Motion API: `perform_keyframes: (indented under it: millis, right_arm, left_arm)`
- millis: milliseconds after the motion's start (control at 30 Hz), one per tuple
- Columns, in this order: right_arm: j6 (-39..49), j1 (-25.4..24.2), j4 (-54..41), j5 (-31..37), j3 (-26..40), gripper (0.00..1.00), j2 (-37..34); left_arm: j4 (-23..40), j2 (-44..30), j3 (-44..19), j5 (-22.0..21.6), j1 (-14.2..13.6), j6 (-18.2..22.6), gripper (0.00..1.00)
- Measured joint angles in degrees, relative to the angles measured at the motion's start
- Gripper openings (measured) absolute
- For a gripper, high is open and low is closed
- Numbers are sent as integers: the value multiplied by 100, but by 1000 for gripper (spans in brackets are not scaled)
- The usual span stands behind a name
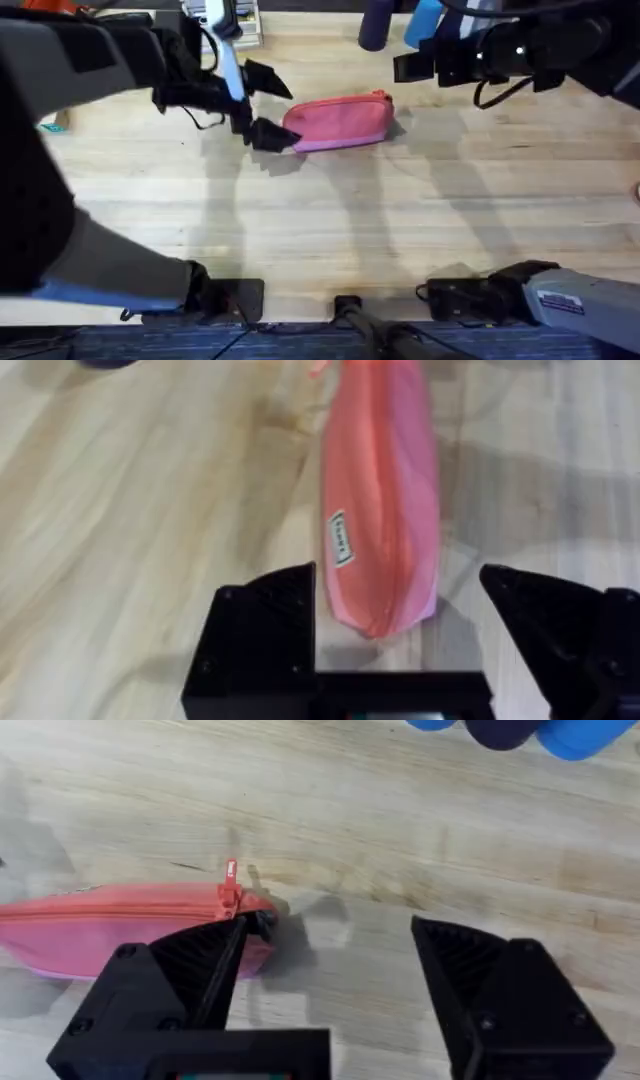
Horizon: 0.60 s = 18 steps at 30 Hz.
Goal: Unzip the bag, pick up the pens from the table one at a time and place them inside, then zip the bag closed.
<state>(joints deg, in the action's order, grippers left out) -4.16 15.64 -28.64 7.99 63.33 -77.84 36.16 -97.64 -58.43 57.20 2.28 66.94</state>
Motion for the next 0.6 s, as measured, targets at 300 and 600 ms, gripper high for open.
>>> perform_keyframes:
  millis: [300,600]
  right_arm:
    - [0,0,-2,0,0,997,0]
    - [6,0,-2,0,0,997,0]
  left_arm:
    - [680,1413,-973,-1456,0,-1807,994]
    - [1523,2069,-1666,-3032,0,-4553,994]
